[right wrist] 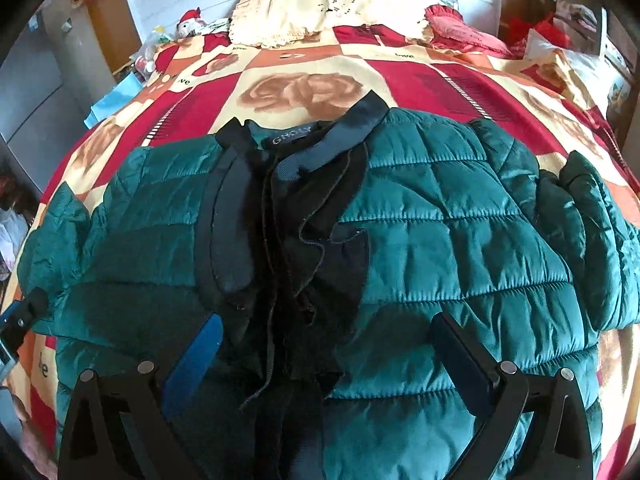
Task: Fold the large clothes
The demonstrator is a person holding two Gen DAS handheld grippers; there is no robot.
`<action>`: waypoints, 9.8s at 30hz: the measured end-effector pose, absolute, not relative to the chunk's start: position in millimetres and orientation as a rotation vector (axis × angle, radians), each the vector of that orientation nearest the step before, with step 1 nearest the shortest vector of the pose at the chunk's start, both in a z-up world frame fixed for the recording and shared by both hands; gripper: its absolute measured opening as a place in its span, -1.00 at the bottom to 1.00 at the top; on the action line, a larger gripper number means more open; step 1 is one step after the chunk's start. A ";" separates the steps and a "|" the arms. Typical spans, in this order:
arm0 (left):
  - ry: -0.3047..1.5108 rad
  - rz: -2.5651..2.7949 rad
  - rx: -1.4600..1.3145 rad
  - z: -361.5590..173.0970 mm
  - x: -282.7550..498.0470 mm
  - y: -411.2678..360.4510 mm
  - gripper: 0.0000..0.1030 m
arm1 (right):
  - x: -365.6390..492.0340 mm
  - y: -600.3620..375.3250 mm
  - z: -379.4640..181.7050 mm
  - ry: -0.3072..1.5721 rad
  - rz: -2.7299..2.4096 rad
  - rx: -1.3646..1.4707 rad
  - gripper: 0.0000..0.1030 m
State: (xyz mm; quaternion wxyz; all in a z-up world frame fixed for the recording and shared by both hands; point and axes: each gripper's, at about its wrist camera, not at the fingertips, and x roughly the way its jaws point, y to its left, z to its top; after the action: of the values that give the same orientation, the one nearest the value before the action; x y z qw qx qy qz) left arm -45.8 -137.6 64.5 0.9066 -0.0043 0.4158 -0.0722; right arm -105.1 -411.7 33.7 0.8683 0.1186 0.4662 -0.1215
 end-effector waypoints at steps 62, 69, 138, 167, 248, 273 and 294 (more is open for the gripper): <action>0.771 -0.041 -0.501 86.0 40.5 96.2 -0.73 | -106.9 -417.9 41.6 0.923 -0.218 0.227 1.00; 0.757 -0.174 -0.436 120.6 -2.1 36.6 -0.73 | -122.3 -410.4 66.8 0.880 -0.201 0.204 1.00; 0.869 -0.250 -0.209 89.6 -96.7 -84.6 0.04 | -127.2 -407.5 56.8 0.930 -0.015 0.448 1.00; 0.948 -0.215 -0.126 61.8 -55.5 -133.1 0.04 | -162.7 -516.4 93.0 0.739 -0.372 0.262 -0.73; 0.860 -0.306 0.021 71.8 -56.5 -217.1 0.11 | -140.1 -499.4 38.0 0.919 -0.358 0.187 0.07; 0.884 -0.296 0.059 54.8 -50.4 -236.7 0.11 | -133.8 -475.8 35.7 0.930 -0.253 0.220 0.10; 0.899 -0.461 0.027 79.8 -77.5 -291.0 0.11 | -207.6 -524.2 87.0 0.825 -0.345 0.252 0.43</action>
State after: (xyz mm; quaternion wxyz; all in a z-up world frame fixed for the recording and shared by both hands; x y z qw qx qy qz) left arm -77.5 -291.0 79.8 0.8751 0.0130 0.4304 -0.2209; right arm -207.6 -524.2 87.0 0.8940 0.1215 0.3978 -0.1665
